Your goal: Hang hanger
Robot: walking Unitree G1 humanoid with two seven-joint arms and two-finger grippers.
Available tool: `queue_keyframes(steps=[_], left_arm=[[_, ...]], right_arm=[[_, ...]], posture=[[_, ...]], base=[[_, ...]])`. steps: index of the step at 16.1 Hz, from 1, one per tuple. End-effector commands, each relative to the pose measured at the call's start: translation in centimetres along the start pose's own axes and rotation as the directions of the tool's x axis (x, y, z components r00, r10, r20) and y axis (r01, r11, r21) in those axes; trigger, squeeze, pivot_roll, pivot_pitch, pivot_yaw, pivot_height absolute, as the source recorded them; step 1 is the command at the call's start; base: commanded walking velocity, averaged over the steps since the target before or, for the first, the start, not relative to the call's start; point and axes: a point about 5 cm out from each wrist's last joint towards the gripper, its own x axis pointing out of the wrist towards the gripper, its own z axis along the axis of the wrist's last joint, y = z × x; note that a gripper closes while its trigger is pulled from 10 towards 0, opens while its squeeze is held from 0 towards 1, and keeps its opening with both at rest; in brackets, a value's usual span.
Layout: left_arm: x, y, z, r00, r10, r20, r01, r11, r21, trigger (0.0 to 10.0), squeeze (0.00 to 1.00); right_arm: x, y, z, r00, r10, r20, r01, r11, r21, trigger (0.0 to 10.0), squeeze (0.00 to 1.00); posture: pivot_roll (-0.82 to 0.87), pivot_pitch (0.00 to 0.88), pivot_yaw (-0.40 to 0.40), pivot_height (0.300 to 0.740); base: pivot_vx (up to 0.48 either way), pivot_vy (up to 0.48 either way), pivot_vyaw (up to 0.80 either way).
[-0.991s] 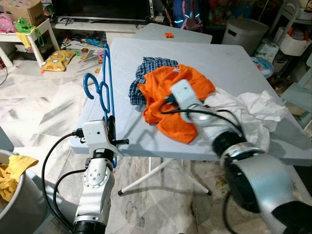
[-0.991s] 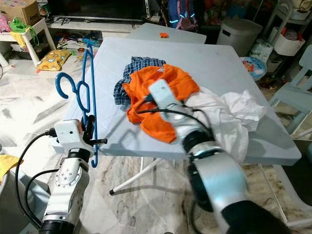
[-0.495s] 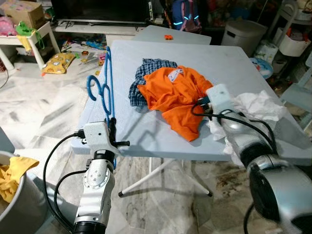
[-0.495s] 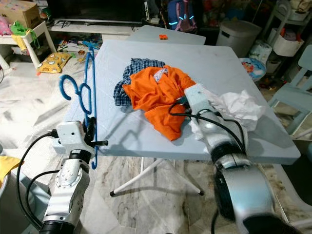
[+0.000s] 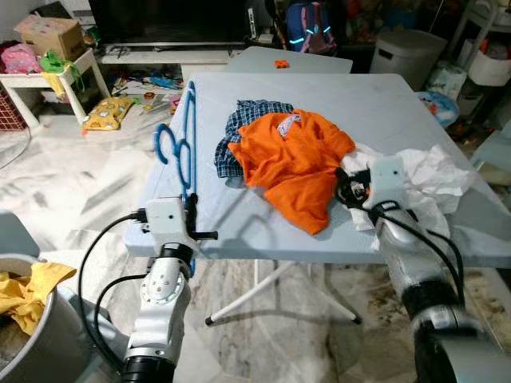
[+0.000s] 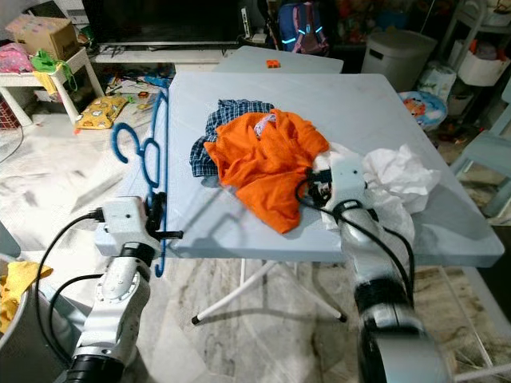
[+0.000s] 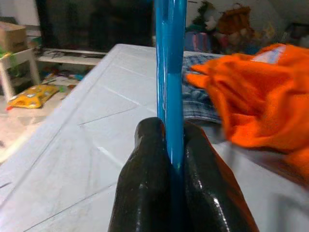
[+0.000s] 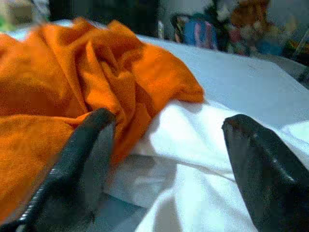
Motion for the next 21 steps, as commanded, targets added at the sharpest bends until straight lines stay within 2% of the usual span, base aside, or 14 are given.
queue_keyframes(steps=[1,4,6,7,8,9,14,21], left_arm=[[0.1,-0.3,0.1,1.000,-0.025,0.002,0.025,1.000,0.013,10.0,0.00],[0.2,-0.4,0.1,0.999,-0.034,-0.012,0.034,0.999,0.017,10.0,0.00],[0.2,-0.5,0.1,0.999,-0.037,-0.015,0.038,0.999,0.025,10.0,0.00],[0.3,-0.5,0.2,0.999,-0.039,-0.015,0.040,0.999,0.028,10.0,0.00],[0.3,-0.4,0.1,0.999,-0.041,-0.020,0.042,0.999,0.029,10.0,0.00],[0.4,-0.5,0.1,0.999,-0.044,-0.021,0.044,0.998,0.033,10.0,0.00],[0.7,-0.6,0.3,0.999,-0.046,-0.018,0.047,0.998,0.031,10.0,0.00],[0.7,-0.8,0.1,0.998,-0.050,-0.024,0.051,0.998,0.028,10.0,0.00]], right_arm=[[0.0,0.2,0.9,0.999,0.023,0.038,-0.024,0.999,0.027,10.0,1.00],[-0.3,1.0,0.6,0.999,0.030,0.030,-0.031,0.999,0.034,10.0,1.00],[-0.4,1.5,0.8,0.999,0.030,0.026,-0.032,0.997,0.073,10.0,1.00],[-0.4,1.7,1.0,0.999,0.036,0.028,-0.038,0.996,0.075,10.0,0.95],[-0.3,1.8,1.0,0.999,0.039,0.027,-0.041,0.996,0.079,10.0,0.44],[-0.3,1.9,1.0,0.999,0.039,0.025,-0.041,0.996,0.085,10.0,0.36],[-0.3,1.9,1.1,0.999,0.035,0.015,-0.036,0.995,0.095,10.0,0.36],[-0.4,2.0,1.0,0.999,0.041,-0.002,-0.041,0.994,0.100,10.0,0.35]], posture=[[-0.15,0.000,0.028,0.740],[-0.15,0.000,0.035,0.740],[-0.15,0.000,0.041,0.740],[-0.14,0.000,0.043,0.740],[-0.14,0.000,0.044,0.740],[-0.14,0.000,0.043,0.740],[-0.15,0.000,0.044,0.740],[-0.15,0.000,0.042,0.740]], base=[[0.000,0.000,0.00],[0.000,0.000,0.00],[0.000,0.000,0.00],[0.000,0.000,0.00],[0.000,0.000,0.00],[0.000,0.000,0.00],[0.000,0.000,0.00],[-0.273,0.000,0.00]])
